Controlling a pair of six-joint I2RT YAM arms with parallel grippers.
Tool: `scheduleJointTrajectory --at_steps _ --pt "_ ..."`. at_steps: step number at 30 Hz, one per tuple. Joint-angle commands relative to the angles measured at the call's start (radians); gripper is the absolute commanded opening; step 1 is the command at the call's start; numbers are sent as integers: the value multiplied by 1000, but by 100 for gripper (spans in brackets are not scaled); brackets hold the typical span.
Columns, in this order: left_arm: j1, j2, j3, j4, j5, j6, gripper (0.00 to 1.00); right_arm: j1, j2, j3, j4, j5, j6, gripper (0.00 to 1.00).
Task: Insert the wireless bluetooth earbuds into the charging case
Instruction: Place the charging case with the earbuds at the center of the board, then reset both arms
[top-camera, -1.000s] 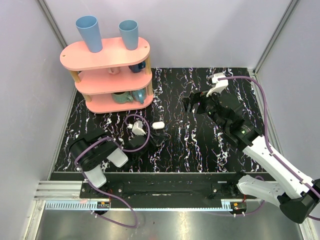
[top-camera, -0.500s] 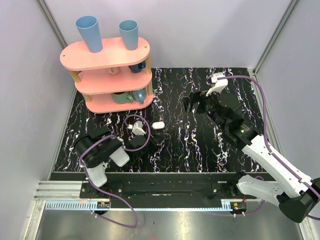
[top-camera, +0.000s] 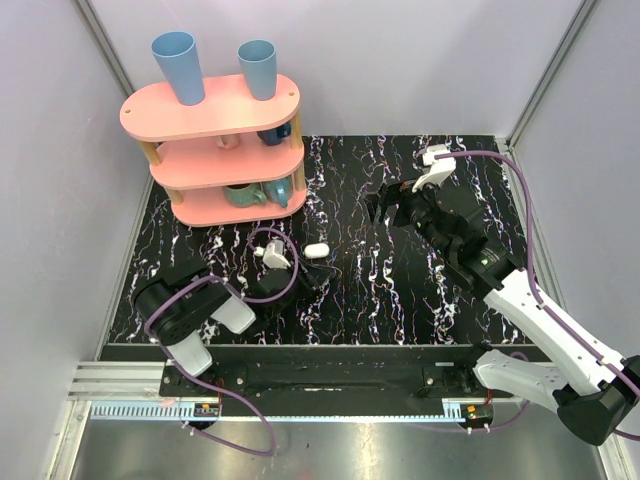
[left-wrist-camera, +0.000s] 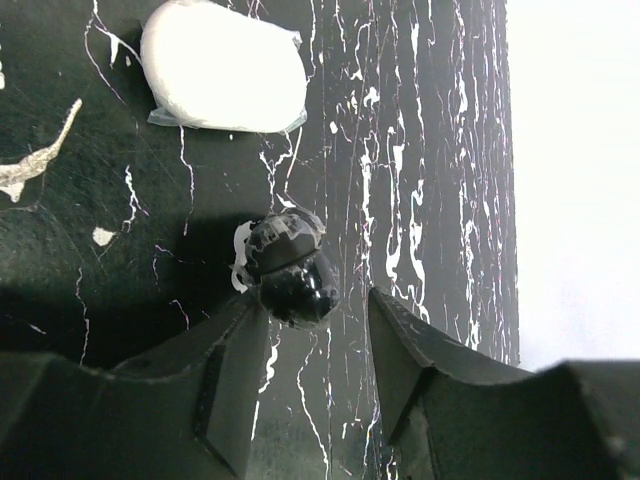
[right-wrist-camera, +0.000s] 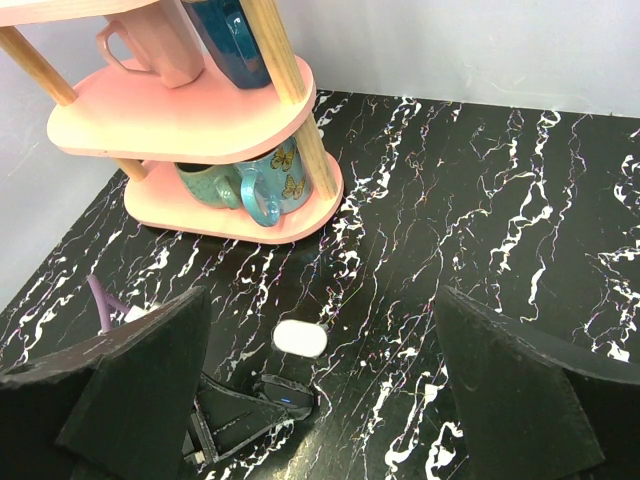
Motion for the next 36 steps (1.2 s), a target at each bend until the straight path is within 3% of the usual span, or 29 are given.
scheduleJointTrajectory --at_steps 1,13,19,23,29,30,32,33,36 --pt "6 -68 7 -54 -45 26 50 -10 0 6 46 -3 -4 100" --pt "6 -218 -41 -200 -70 86 53 -15 -9 -3 51 1 -4 100" --pt "1 -436 -52 -419 -140 185 57 -15 -6 -2 51 1 -6 100" --pt "0 -627 -30 -661 -231 276 59 -16 -2 -6 51 3 -4 100" --pt "4 -975 -7 -839 -401 464 81 -24 -23 -26 49 24 -24 100" --pt "6 -1003 -1 -852 -410 533 87 -35 -22 -25 39 -23 -42 100" --pt "7 -1072 8 -853 -404 607 92 -68 3 -11 -9 -257 -122 100" --pt "7 -1091 11 -856 -397 671 94 -73 15 -3 -32 -276 -136 100" --pt "6 -1152 42 -890 -345 771 99 -140 81 43 -110 -188 -98 100"
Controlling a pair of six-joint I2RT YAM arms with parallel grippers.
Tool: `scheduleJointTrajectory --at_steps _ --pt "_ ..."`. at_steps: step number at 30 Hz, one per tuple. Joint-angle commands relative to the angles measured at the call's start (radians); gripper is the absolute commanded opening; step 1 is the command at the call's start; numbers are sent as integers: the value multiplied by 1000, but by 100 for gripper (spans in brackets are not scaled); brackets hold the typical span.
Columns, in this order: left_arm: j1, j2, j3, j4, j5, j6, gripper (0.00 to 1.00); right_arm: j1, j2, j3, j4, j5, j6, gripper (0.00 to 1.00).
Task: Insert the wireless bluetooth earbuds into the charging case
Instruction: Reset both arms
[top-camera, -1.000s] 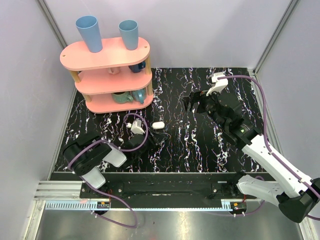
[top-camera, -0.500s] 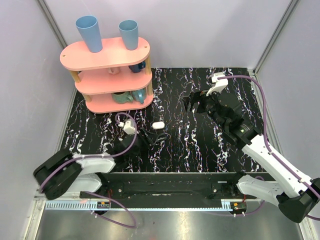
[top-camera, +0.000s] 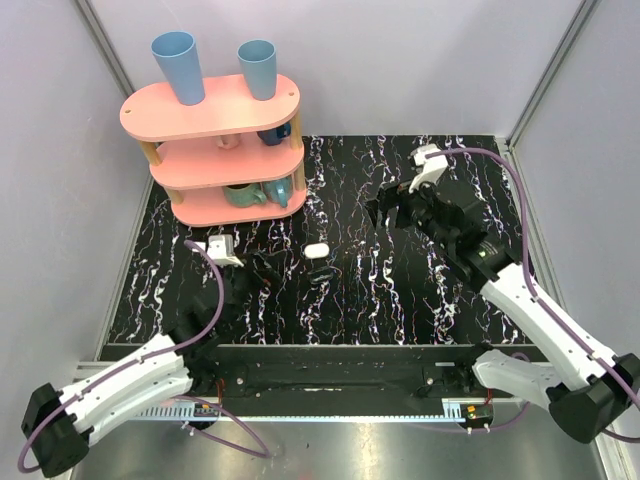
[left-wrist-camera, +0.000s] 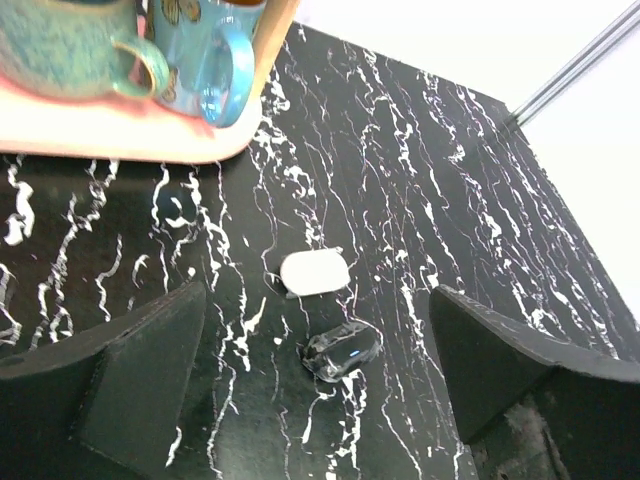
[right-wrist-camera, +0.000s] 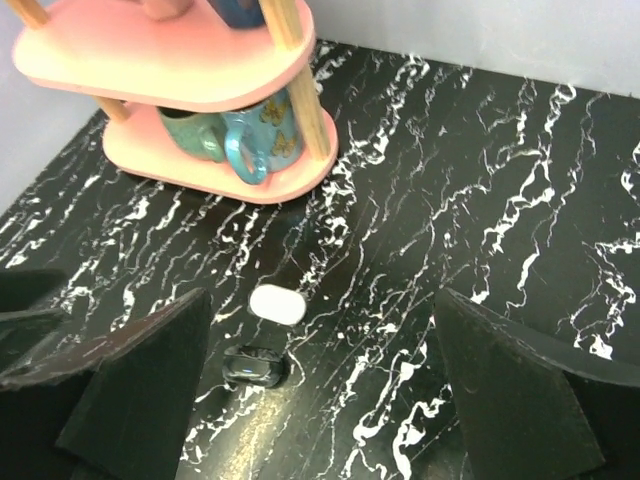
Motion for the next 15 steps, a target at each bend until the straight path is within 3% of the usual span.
scheduleJointTrajectory --at_steps 1,8,11,15 --pt "3 -78 83 -117 -1 224 99 -112 79 65 -91 -96 -19 100" --pt "1 -194 170 -243 -217 111 99 -365 165 45 -99 -236 110 100" --pt "1 -175 216 -294 -257 164 99 -467 208 43 -97 -340 173 100" --pt "1 -119 281 -365 -322 190 99 -524 222 14 -97 -326 215 100"
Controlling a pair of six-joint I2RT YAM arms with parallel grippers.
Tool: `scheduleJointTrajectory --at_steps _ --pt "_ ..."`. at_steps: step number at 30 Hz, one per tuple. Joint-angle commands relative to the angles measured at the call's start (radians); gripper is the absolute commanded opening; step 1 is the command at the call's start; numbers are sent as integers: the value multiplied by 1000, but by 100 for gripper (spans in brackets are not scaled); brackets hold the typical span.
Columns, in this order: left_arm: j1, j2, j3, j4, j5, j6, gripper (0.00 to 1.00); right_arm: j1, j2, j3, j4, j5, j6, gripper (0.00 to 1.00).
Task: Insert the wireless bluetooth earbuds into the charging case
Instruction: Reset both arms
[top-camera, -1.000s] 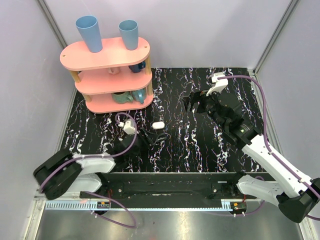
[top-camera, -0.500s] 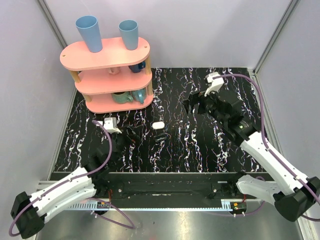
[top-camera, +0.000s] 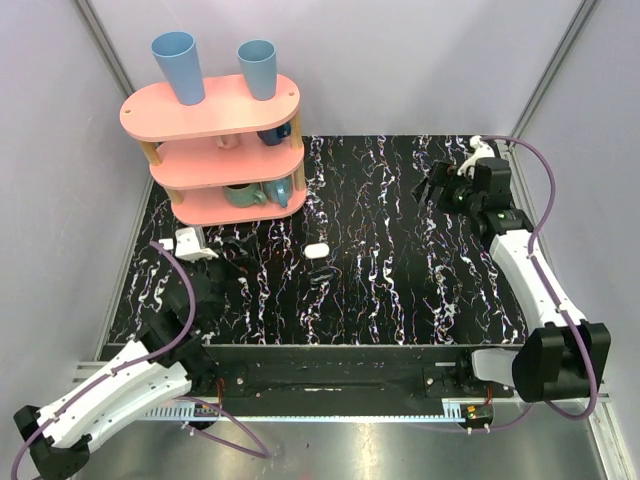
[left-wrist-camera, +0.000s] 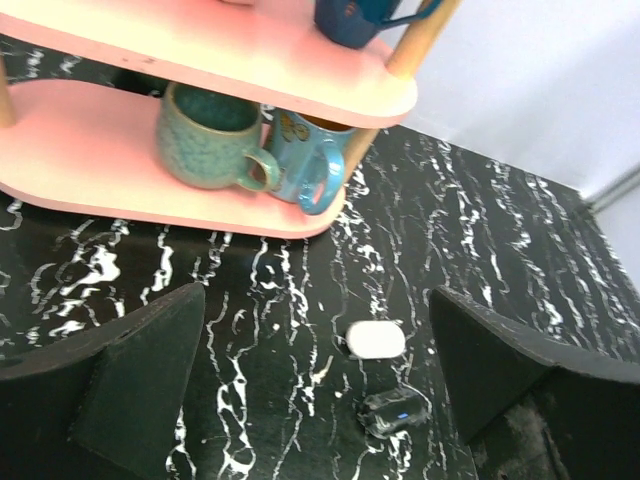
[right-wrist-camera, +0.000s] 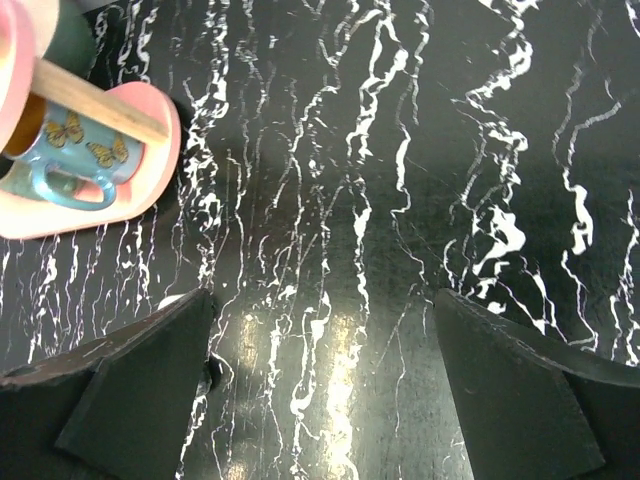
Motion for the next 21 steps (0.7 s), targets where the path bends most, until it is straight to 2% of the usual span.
scheduleJointTrajectory --at_steps 1,6,11,15,21 --pt "2 60 100 -86 -112 70 99 -46 1 -25 12 -35 81 100" --pt "2 121 146 -73 -83 147 99 -69 -38 -64 23 33 103 100" --pt "2 156 172 -40 73 234 99 -71 -107 -188 95 260 101 100" --pt "10 161 189 -45 100 211 99 -71 -96 -230 138 277 99 99" --pt "99 198 213 -94 65 141 99 -71 -59 -262 191 318 123 100"
